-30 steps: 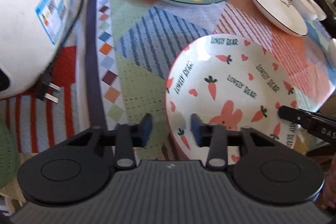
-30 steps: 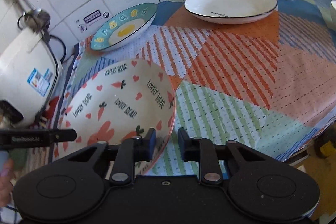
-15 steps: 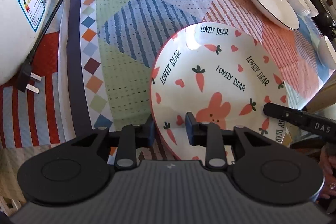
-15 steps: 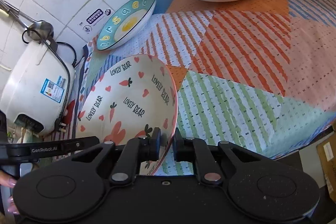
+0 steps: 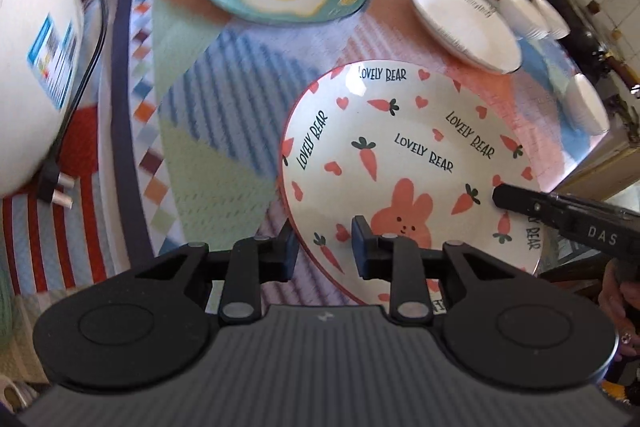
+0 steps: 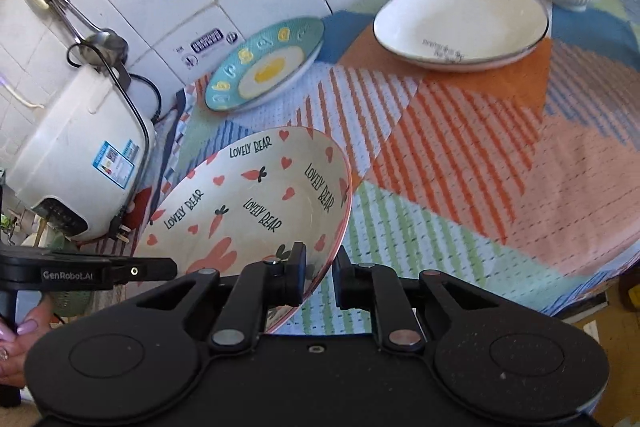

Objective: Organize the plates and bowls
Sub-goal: 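Lift the bunny-print plate and carry it over the white plate, then lower the bunny-print plate onto the white plate and open both grippers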

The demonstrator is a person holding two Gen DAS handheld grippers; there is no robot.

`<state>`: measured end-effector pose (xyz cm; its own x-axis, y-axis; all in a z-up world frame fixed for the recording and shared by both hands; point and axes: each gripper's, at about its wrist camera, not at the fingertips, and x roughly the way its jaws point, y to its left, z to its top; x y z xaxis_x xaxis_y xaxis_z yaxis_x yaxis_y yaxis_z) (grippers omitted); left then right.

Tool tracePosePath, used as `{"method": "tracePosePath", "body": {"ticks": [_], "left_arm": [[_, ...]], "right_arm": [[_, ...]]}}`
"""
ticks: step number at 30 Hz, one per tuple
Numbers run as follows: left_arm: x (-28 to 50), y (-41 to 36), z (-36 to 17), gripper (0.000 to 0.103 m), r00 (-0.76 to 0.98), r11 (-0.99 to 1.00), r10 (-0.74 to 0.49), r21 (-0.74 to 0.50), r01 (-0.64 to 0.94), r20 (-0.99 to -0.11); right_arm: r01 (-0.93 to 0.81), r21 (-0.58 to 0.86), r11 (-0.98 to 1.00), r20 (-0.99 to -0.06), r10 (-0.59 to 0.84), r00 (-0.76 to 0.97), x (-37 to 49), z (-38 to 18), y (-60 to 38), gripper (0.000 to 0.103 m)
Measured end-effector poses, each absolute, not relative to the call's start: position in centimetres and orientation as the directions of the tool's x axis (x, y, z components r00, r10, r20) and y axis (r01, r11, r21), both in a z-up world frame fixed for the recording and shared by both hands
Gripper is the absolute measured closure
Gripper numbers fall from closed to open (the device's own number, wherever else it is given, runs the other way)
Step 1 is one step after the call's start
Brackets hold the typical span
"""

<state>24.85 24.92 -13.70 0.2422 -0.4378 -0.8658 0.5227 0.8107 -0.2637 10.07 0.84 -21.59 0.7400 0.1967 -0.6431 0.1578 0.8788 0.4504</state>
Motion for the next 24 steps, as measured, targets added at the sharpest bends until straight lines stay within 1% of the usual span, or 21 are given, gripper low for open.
{"method": "tracePosePath", "body": {"ticks": [5, 13, 18, 24], "left_arm": [[25.6, 22.6, -11.7, 0.078, 0.245, 0.794, -0.466, -0.280, 0.540, -0.850], [27.2, 15.9, -10.0, 0.078, 0.260, 0.775, -0.468, -0.250, 0.580, -0.845], [29.2, 11.2, -9.9, 0.078, 0.250, 0.769, -0.479, -0.265, 0.582, -0.841], [31.0, 6.4, -10.0, 0.078, 0.280, 0.778, -0.463, -0.235, 0.582, -0.841]], "right_arm": [[0.152, 0.455, 0.877, -0.599, 0.175, 0.781, 8.8, -20.1, -0.8, 0.083], [0.156, 0.461, 0.874, -0.552, 0.144, 0.821, 9.8, -18.3, -5.9, 0.083], [0.157, 0.457, 0.875, -0.541, 0.133, 0.830, 11.4, -17.9, -10.6, 0.083], [0.137, 0.445, 0.885, -0.546, 0.147, 0.824, 13.9, -18.1, -15.6, 0.083]]}}
